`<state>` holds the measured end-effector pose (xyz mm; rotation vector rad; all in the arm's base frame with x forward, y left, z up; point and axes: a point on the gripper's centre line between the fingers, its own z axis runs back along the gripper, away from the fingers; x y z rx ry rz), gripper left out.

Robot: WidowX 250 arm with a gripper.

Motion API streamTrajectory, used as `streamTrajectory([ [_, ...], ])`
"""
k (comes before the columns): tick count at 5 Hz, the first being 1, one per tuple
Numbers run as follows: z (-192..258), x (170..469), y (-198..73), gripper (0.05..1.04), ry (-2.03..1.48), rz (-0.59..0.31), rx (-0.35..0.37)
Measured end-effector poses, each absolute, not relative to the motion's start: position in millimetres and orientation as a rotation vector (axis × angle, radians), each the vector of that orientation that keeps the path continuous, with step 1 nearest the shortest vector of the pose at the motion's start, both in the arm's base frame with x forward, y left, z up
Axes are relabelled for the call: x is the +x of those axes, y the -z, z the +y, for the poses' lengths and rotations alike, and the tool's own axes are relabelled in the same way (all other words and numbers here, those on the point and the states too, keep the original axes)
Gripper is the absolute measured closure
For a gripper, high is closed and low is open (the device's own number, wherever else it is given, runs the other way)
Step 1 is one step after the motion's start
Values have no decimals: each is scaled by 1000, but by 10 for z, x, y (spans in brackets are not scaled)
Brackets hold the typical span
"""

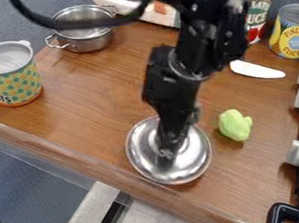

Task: Move the lid and put it between the silver pot and the knife

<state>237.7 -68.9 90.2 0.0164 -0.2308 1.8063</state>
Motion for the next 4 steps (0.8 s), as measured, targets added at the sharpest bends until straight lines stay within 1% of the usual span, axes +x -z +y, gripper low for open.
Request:
streamTrajectory([
  [1,-461,2443,-1161,807,-1864,-276,-2],
  [2,-237,2675,-1395,807,-1919,-304,-64],
  [3,-63,3030,-1419,807,-1936,-301,-67],
  [4,148,3323,-1357,807,-1965,-299,-73],
])
